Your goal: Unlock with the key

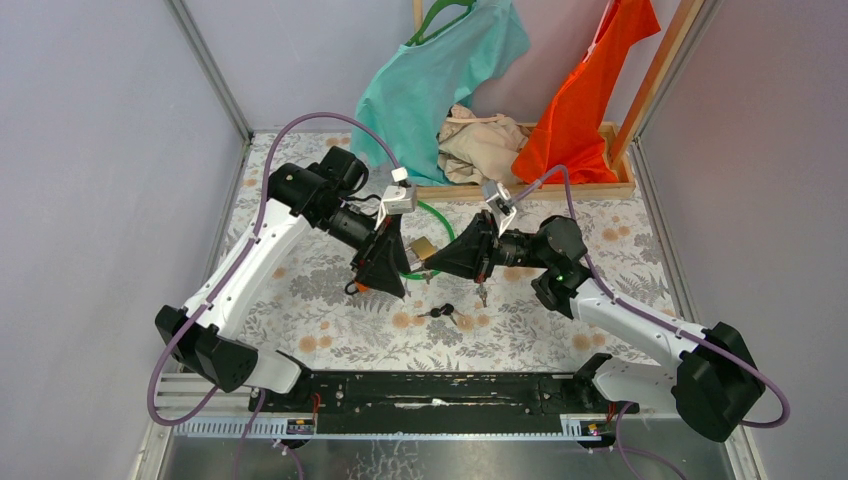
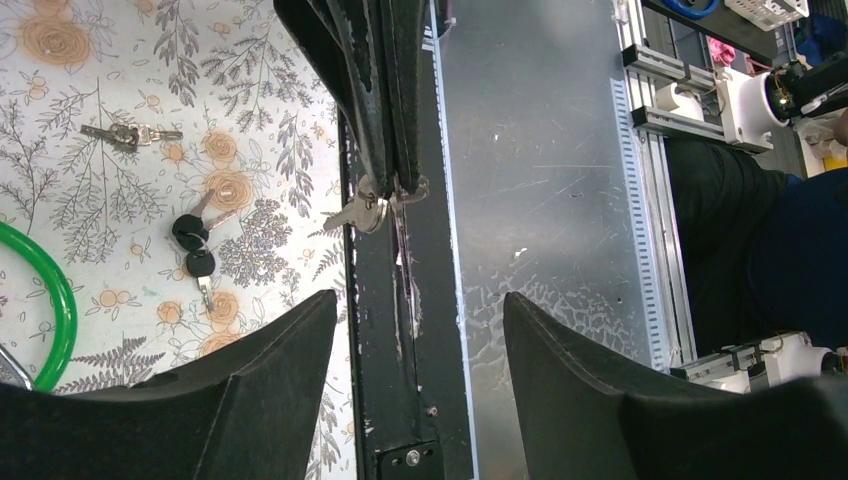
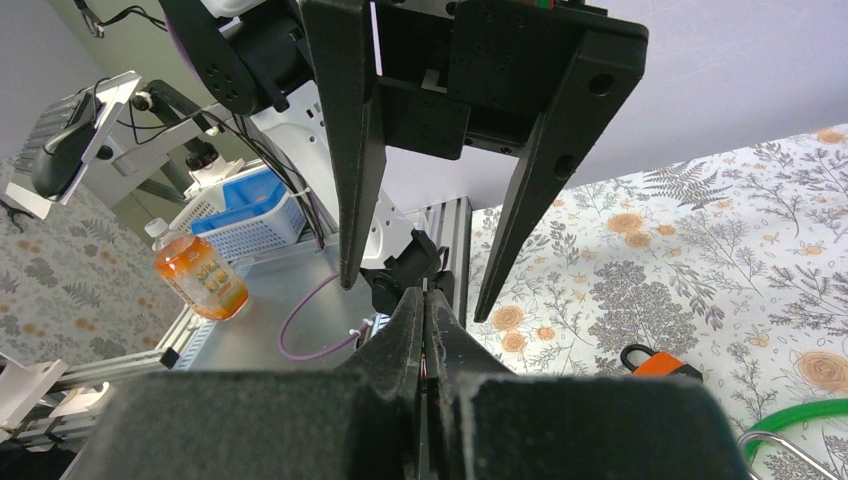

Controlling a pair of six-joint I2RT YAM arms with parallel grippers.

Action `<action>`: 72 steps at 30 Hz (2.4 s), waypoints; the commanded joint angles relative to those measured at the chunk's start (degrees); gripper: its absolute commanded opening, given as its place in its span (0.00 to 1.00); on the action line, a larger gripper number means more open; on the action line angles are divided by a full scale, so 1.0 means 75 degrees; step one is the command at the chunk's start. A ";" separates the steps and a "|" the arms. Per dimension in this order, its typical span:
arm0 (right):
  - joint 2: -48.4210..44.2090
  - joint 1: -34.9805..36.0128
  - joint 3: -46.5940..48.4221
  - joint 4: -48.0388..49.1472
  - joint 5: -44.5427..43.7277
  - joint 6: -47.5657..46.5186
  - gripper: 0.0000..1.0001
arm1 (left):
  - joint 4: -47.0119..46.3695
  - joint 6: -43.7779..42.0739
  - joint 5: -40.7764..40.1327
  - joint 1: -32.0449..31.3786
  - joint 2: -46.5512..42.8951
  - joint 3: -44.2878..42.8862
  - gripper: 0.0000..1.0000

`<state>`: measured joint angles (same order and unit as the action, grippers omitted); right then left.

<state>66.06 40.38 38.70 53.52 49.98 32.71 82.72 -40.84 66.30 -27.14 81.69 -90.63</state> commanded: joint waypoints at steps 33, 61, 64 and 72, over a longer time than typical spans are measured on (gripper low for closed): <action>0.0562 -0.0027 0.2594 -0.4509 0.1266 -0.2291 0.56 | -0.0422 0.0435 -0.0695 -0.0003 -0.0262 0.0263 0.00; 0.1229 -0.0023 0.2753 -0.5137 0.1660 -0.2130 0.00 | 0.0008 0.0477 -0.1081 -0.0006 0.0325 -0.0355 0.05; 0.1003 -0.0017 0.2499 -0.4904 0.1490 -0.2158 0.00 | -0.0093 0.0593 -0.1193 -0.0005 0.0383 -0.0347 0.07; 0.0640 -0.0017 0.2150 -0.5155 0.0790 -0.2147 0.00 | -0.0183 0.0729 -0.1624 -0.0003 0.0518 -0.0379 0.59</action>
<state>73.84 40.34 55.61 13.45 59.05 15.90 82.67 -36.34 56.80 -27.14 85.27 -92.12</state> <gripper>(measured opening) 0.010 0.461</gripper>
